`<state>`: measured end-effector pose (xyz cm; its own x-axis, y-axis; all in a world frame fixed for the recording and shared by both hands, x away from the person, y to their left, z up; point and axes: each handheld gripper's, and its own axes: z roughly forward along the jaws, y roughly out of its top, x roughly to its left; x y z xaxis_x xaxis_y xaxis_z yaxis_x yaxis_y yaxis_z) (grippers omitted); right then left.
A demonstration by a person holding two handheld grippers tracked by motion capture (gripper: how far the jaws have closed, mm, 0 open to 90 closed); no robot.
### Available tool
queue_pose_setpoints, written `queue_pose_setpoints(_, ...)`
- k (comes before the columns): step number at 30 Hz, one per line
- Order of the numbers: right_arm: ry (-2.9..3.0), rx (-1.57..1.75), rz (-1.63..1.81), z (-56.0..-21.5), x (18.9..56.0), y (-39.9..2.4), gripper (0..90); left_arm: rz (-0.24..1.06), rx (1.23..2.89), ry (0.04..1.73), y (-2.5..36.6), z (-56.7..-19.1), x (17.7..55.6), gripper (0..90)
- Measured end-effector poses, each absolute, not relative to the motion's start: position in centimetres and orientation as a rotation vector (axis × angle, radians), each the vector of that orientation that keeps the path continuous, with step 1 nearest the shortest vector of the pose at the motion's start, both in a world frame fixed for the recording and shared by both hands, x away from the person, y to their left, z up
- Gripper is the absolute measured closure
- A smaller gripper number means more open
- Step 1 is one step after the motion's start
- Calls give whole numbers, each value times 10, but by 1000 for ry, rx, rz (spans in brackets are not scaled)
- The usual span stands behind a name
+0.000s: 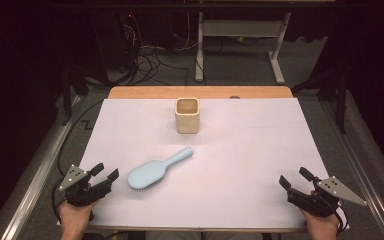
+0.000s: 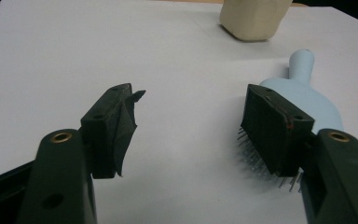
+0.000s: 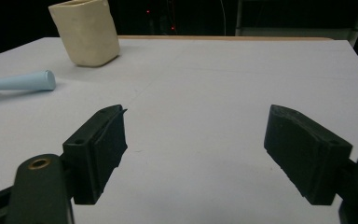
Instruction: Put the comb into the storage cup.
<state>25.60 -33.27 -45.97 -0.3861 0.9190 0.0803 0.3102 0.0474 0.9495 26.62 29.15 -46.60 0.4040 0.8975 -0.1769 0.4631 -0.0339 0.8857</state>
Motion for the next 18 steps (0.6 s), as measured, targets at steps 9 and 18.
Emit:
queue_pose_setpoints(9, 1750, 1232, 1349, -459, 255, -332, 213, 556, 1669, 1197, 291, -466, 266, 342)
queue_pose_setpoints(18, 1746, 1225, 1352, -458, 252, -335, 214, 565, 1669, 1190, 290, -465, 265, 343)
